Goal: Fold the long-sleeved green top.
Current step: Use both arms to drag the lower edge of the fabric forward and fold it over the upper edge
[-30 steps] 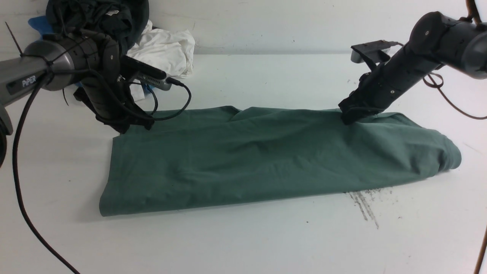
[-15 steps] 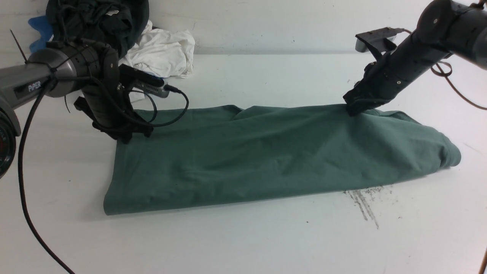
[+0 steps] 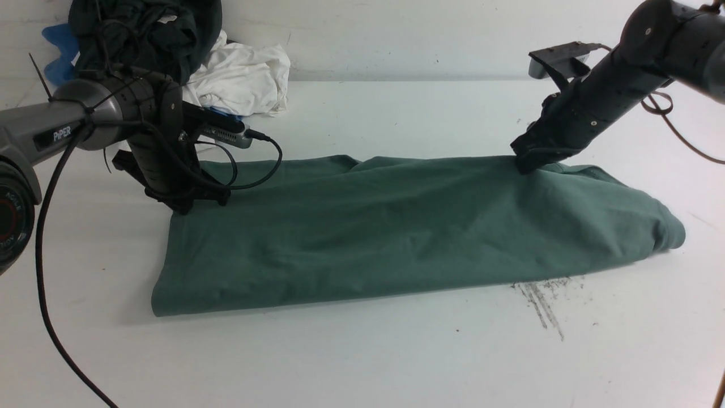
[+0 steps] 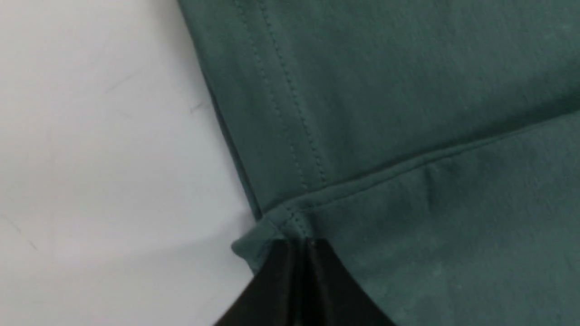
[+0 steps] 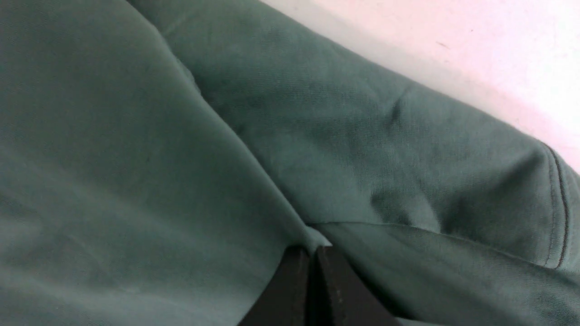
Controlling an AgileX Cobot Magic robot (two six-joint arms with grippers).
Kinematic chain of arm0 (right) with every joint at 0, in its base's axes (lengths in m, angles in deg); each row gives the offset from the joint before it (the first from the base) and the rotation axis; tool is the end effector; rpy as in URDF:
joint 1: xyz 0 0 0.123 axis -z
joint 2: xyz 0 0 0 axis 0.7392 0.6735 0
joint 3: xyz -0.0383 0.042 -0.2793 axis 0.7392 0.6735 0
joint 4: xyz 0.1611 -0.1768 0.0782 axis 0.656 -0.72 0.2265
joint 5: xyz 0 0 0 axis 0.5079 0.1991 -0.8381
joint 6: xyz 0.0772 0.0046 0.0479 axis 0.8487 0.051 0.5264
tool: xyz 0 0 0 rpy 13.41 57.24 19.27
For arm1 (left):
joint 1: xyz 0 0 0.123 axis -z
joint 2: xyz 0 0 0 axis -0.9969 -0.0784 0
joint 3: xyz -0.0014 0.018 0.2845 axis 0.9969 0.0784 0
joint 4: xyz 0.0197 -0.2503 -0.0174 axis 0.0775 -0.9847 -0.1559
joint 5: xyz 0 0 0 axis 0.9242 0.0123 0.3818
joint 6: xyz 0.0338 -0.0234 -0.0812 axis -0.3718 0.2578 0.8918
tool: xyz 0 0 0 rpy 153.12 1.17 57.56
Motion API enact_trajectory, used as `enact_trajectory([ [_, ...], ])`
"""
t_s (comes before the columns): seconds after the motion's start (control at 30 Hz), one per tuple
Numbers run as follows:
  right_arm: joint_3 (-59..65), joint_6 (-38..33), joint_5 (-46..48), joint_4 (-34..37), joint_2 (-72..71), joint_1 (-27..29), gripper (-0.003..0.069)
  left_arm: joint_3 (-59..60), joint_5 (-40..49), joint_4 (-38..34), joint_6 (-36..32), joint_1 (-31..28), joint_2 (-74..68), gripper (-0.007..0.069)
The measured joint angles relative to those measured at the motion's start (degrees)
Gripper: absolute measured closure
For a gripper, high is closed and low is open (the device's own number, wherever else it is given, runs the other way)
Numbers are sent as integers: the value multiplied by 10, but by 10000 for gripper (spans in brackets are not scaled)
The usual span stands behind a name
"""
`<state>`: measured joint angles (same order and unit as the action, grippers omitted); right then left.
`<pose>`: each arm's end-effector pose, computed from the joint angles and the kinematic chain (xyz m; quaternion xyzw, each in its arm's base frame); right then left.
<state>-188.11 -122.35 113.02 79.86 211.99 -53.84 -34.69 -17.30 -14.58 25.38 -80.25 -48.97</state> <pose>0.4674 0.0790 0.2222 -0.2764 0.9357 0.1301 0.1766 0.4705 -0.0337 0.1591 0.1220 0.9770 0.0588 0.1650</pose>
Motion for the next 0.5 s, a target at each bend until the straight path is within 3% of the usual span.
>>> enact_trajectory([
  [0.27, 0, 4, 5, -7, -4, -1, 662, 3, -1, 2, 0, 0, 58, 629],
  [0.5, 0, 5, -11, -11, -12, -1, 662, 3, -86, 5, 2, 0, 80, 631],
])
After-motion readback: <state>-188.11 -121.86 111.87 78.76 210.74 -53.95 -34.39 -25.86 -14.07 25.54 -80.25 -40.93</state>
